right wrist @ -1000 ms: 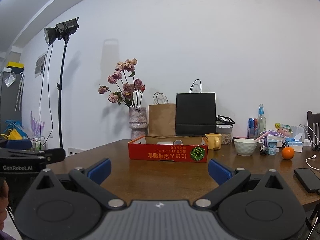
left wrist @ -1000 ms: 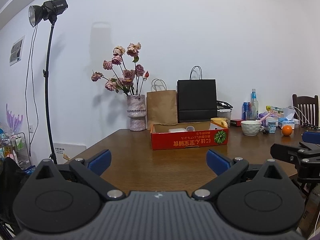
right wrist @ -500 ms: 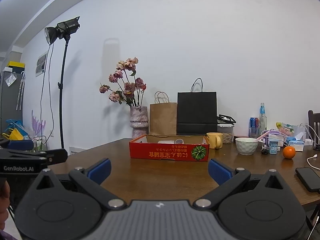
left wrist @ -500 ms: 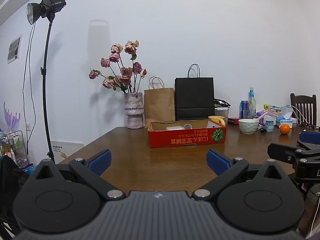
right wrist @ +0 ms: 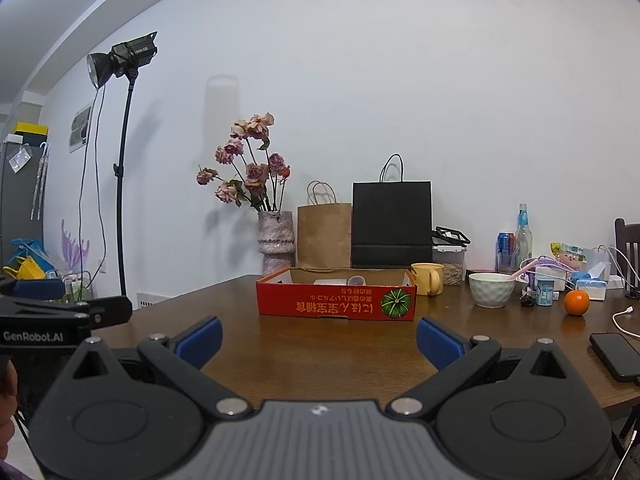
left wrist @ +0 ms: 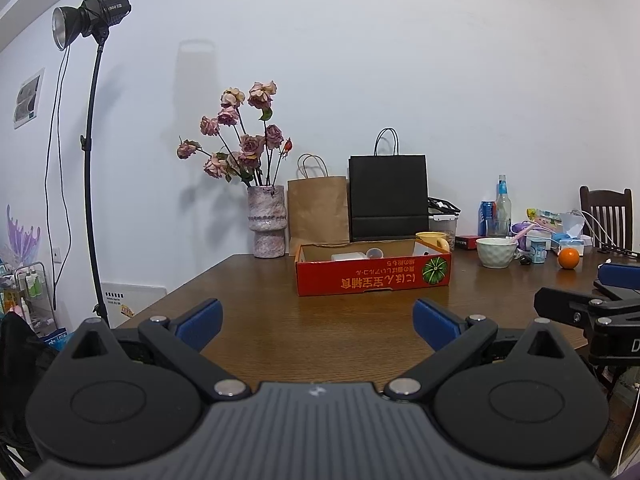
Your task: Organize rigid objects
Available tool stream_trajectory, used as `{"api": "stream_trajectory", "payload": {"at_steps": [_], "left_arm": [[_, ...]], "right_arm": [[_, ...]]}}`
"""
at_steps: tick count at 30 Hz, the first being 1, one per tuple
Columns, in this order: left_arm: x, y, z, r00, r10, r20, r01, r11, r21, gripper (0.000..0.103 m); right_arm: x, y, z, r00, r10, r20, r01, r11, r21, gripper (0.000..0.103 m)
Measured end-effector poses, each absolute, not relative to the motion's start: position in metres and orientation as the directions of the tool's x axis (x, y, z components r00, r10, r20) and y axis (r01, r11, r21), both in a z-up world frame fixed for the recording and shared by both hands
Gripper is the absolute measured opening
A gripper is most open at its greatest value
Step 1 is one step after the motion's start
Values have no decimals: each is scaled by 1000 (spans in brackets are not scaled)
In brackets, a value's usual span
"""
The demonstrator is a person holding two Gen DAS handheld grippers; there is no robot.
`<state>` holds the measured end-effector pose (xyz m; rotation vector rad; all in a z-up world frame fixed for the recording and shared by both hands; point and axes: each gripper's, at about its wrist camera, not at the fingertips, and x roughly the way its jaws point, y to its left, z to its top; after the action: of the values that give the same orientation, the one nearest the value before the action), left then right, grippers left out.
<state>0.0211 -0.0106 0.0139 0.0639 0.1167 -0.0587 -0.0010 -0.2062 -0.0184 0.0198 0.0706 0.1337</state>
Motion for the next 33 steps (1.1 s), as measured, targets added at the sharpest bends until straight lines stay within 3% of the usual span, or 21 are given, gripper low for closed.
{"api": "stream_trajectory", "payload": {"at_steps": [33], "left_arm": [[20, -12, 16, 992, -63, -111, 71, 995, 68, 103]], "right_arm": [[-2, -207, -22, 989, 133, -70, -132, 991, 23, 103]]}}
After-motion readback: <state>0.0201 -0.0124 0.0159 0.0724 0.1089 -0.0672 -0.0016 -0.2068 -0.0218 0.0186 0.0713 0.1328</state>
